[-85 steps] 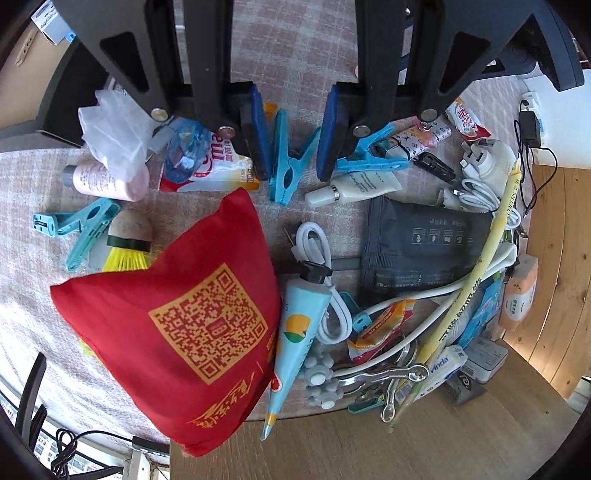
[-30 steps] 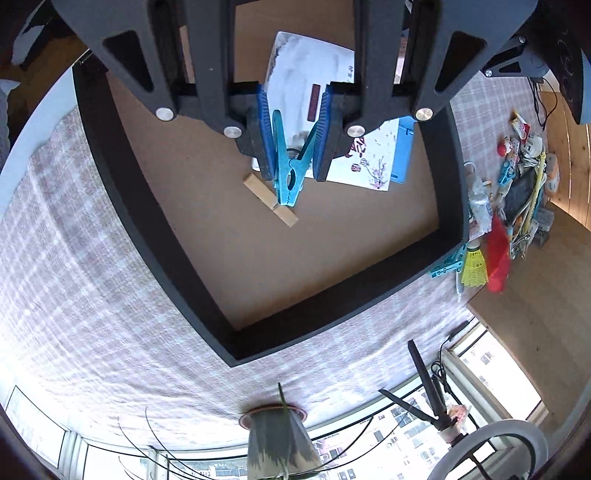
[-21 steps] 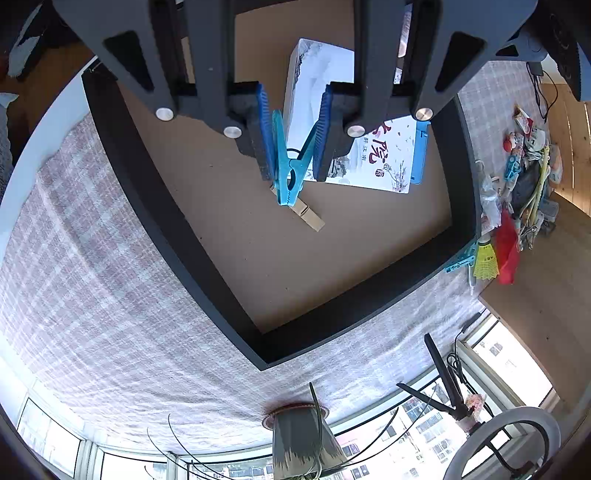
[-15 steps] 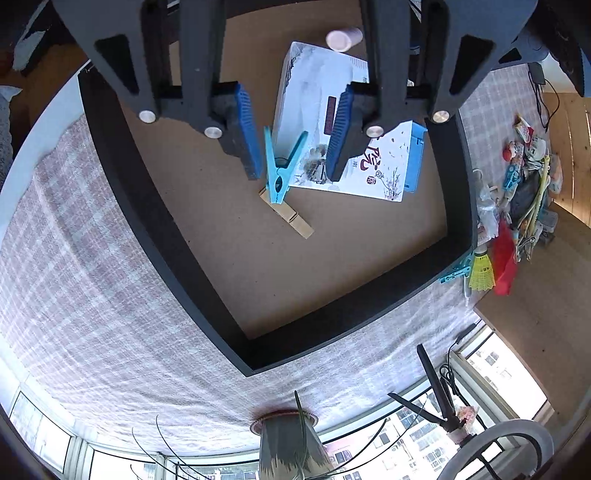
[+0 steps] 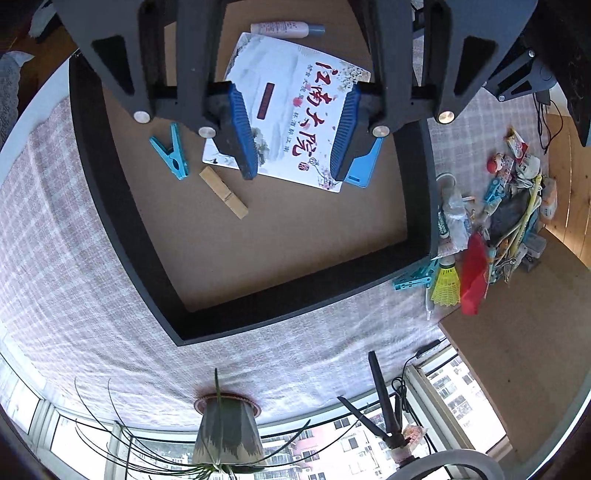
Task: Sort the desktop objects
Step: 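Move both tools back to the table toward the coffee-mate sachet and plastic bag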
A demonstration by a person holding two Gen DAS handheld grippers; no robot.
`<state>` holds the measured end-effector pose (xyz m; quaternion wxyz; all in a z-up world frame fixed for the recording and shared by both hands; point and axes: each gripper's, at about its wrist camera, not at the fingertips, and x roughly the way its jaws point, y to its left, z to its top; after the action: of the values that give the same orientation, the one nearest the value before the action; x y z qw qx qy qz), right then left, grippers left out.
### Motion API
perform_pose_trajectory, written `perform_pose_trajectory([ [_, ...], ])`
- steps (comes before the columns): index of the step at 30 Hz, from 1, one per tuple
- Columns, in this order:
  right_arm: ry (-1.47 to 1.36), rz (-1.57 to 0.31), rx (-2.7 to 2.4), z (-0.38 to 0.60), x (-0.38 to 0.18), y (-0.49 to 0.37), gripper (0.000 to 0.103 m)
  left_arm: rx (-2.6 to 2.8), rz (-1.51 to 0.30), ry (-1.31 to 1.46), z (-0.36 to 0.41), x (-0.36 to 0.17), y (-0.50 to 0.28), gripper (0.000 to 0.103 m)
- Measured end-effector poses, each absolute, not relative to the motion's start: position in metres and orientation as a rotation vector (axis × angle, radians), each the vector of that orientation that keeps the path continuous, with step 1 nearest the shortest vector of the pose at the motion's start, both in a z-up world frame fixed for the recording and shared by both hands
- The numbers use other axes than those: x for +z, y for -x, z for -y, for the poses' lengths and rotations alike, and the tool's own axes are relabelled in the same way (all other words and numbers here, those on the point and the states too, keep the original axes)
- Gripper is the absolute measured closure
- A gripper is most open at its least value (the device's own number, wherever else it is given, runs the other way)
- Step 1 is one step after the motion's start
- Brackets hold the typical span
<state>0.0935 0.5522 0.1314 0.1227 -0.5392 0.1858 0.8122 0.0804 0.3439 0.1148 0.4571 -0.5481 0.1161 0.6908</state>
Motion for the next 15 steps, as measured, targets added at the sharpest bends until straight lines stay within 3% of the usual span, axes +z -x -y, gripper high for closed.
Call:
perform_pose_trajectory([
  [15,1.709,-0.379,2.568,-0.460,0.135,-0.031,0.063,2.006,-0.081,1.518,-0.240,0.095,-0.008,0.060],
])
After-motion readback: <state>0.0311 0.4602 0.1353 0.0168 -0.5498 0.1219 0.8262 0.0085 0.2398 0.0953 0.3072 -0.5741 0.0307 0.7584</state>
